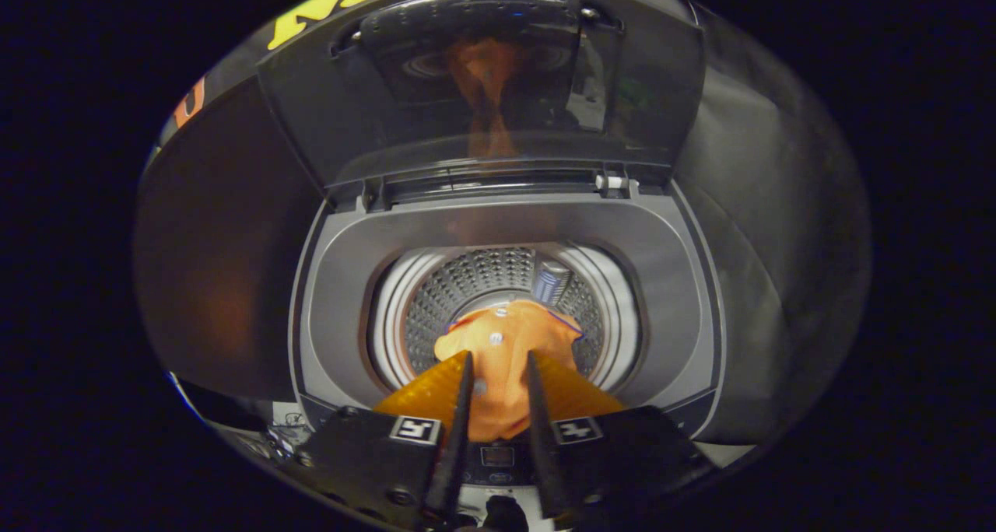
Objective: Put the clothes into the washing machine and then close the washing machine lid.
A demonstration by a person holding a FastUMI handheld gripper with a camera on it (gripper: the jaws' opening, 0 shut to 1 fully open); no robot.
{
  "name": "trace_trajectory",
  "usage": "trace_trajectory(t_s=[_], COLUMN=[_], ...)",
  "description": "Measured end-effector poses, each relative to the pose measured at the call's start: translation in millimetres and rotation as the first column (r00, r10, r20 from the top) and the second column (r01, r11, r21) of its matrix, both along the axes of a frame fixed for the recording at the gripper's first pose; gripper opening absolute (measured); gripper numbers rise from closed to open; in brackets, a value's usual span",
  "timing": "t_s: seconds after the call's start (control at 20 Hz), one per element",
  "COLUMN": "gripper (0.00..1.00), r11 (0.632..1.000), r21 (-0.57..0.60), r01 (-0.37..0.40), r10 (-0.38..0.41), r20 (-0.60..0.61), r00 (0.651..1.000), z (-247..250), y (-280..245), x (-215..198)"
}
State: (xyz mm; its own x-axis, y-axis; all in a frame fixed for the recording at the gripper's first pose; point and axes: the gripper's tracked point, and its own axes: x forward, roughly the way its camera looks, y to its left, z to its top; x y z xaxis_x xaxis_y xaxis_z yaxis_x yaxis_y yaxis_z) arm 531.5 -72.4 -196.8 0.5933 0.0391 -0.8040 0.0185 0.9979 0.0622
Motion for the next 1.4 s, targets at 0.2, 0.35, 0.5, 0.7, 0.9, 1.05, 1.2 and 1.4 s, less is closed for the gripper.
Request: trace_trajectory(t_s=[0.2,0.35,0.5,0.7,0.9,1.05,1.2,1.4], gripper=[0.92,0.89,0.89,0.90,0.90,0.89,0.90,0.90], r11=[1.000,1.000,1.000,0.999,0.999,0.999,0.999,0.999], r21=[-0.002,-0.003,-0.010,-0.022,-0.034,-0.038,-0.034,-0.037], r01=[0.020,0.027,0.030,0.024,0.018,0.011,-0.003,-0.016], r10=[-0.020,-0.027,-0.029,-0.021,-0.010,0.000,0.015,0.031], r20=[0.008,0.018,0.045,0.117,0.214,0.289,0.362,0.446], r00=[1.000,0.999,0.999,0.993,0.977,0.957,0.932,0.894], z=[3.0,5.6,13.1,37.4,73.6,100.5,141.5,198.5], y=[-2.0,-4.0,-5.3,-7.6,-7.3,-6.2,-0.4,3.9], x=[-3.4,-3.9,-3.3,0.3,6.7,17.6,22.3,28.7])
